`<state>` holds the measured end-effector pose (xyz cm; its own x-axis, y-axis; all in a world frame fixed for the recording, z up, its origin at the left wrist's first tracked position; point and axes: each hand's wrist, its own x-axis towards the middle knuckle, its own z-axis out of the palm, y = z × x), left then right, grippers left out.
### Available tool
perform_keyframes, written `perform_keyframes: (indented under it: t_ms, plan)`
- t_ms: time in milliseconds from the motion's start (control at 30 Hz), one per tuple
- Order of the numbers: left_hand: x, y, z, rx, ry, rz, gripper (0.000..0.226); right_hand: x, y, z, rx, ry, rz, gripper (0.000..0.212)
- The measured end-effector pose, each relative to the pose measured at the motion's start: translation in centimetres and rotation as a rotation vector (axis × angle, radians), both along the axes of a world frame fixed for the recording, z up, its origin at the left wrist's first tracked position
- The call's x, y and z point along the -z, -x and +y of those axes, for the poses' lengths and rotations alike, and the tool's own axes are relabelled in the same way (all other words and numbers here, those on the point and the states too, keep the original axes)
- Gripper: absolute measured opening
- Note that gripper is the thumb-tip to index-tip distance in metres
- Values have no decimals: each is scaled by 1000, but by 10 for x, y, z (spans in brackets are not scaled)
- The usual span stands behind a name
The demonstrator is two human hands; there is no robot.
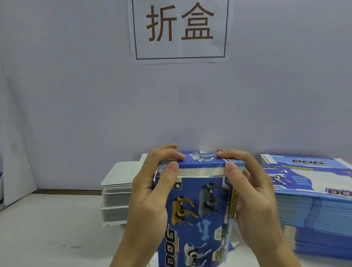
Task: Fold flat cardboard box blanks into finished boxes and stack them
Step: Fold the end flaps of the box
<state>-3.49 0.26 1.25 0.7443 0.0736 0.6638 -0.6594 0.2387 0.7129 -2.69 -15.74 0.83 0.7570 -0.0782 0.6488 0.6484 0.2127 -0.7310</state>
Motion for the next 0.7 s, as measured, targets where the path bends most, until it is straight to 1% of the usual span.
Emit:
perform_keyframes:
  t_ms: [67, 100, 200, 267, 300, 400, 467, 500, 600, 700]
  plan:
    - [3, -2, 2, 4, -3, -22, 16, 3, -2, -3, -8, -27, 29, 16]
    - [5, -3, 2, 10, -1, -20, 16, 5, -3, -5, -5, -37, 41, 16]
    - [8, -4, 4, 70, -48, -18, 11, 5, -3, -4, 28, -61, 63, 21]
    - [8, -3, 7, 101, -145, -46, 24, 4, -2, -3, 25, -91, 73, 22]
    - [7, -2, 8, 90, -183, -62, 26, 4, -1, -3, 21, -103, 73, 22]
    - [4, -1, 9, 19, -188, -87, 13, 4, 1, -1, 7, -94, 42, 21]
    - [6, -3, 8, -21, -182, -99, 12, 2, 3, 2, 20, -72, 29, 38]
    - [7, -4, 8, -38, -182, -107, 13, 2, 3, 3, 34, -69, 22, 44]
    - [8, -4, 6, -42, -172, -111, 15, 1, 3, 4, 75, -77, 8, 34]
    - [10, -4, 6, -32, -149, -117, 13, 2, 2, 6, 96, -79, 10, 31]
